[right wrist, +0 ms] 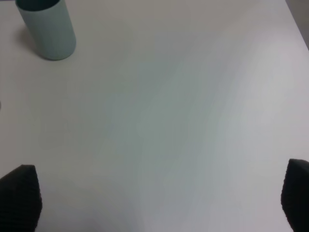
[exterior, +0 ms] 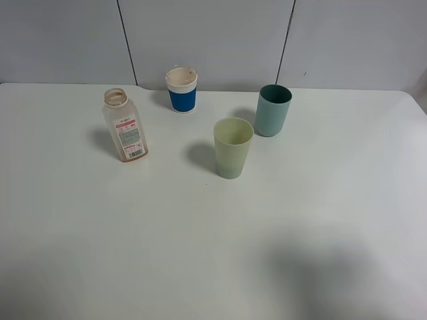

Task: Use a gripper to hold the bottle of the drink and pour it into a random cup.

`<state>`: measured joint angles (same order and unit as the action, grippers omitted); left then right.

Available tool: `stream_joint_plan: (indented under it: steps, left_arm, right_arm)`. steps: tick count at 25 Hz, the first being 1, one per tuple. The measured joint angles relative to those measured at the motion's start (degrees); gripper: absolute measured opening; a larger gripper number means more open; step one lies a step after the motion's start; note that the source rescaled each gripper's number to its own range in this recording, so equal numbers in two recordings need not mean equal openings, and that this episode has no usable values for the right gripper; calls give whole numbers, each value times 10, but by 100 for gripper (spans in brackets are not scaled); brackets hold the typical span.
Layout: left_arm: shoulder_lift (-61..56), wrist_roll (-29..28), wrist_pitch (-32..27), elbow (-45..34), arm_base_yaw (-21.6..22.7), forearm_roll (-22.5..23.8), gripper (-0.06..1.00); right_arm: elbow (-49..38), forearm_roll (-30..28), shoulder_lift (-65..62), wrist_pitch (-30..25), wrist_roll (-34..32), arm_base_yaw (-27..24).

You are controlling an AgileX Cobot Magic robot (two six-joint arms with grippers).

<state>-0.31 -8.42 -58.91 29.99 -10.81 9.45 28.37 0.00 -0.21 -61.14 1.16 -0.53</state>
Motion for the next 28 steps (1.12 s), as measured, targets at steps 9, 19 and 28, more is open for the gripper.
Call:
stream_joint_plan:
  steps: [9,19,28]
  left_arm:
    - [0,44,-13,-10,0,-42,90]
    - [0,44,-14,-10,1,-42,90]
    - [0,44,-14,-10,95,-42,90]
  right_arm:
    - [0,0,0,0,0,0]
    - [0,0,0,0,0,0]
    - [0,0,0,0,0,0]
